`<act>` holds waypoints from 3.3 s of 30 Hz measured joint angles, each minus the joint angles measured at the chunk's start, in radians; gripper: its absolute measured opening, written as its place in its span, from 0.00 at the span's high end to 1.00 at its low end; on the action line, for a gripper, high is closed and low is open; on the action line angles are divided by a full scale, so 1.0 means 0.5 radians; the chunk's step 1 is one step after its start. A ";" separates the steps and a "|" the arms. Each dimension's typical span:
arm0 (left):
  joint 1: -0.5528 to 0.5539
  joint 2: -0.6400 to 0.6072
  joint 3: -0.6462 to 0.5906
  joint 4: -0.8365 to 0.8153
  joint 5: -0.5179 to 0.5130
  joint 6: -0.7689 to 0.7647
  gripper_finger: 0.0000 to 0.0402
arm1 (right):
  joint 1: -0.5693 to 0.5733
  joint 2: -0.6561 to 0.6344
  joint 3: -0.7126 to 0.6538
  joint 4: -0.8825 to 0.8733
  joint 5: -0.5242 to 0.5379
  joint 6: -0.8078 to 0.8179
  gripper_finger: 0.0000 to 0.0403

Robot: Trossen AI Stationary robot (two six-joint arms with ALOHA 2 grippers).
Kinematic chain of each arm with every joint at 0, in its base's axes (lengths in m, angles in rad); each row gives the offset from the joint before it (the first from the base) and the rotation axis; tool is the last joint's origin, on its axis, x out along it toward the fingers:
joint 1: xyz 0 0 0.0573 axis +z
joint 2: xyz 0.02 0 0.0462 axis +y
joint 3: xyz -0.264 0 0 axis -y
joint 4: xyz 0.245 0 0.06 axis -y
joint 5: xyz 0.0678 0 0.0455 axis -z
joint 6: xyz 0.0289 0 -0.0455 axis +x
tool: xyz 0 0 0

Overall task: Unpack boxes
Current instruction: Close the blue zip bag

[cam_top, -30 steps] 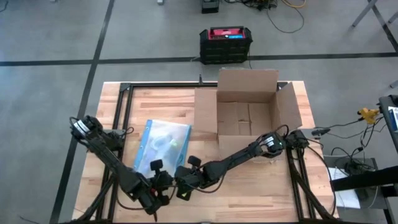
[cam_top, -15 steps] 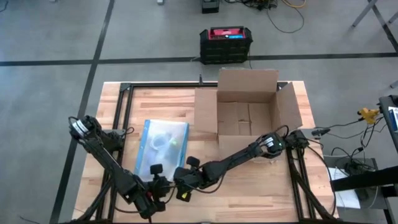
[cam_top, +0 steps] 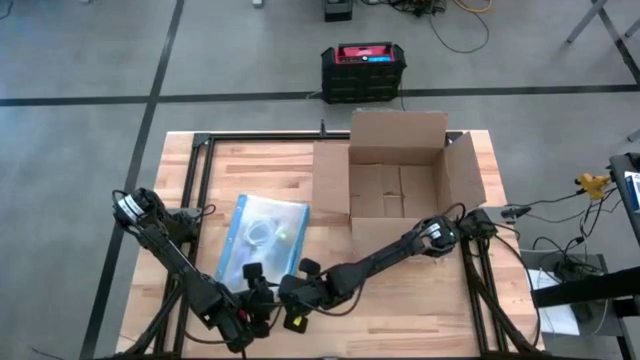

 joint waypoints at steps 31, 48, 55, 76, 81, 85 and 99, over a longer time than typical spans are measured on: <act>0.003 0.164 0.014 -0.010 0.157 -0.121 0.99 | 0.045 -0.084 0.013 -0.058 -0.141 0.202 0.99; -0.058 -0.041 0.014 -0.064 0.145 -0.145 1.00 | 0.084 -0.071 -0.001 0.142 0.023 0.204 0.55; -0.060 -0.139 0.015 -0.099 0.108 -0.144 1.00 | 0.128 -0.066 -0.047 0.129 0.077 0.311 0.60; -0.114 -0.270 0.015 -0.159 0.085 -0.186 1.00 | 0.108 0.039 -0.050 0.393 0.389 0.292 0.75; -0.117 -0.272 0.015 -0.186 0.085 -0.186 1.00 | 0.099 0.039 -0.050 0.525 0.427 0.273 0.70; -0.117 -0.278 0.015 -0.216 0.085 -0.186 1.00 | 0.057 0.034 -0.050 0.613 0.383 0.287 0.73; -0.149 -0.467 0.015 -0.214 0.098 -0.186 1.00 | 0.048 0.033 -0.050 0.438 0.231 0.348 1.00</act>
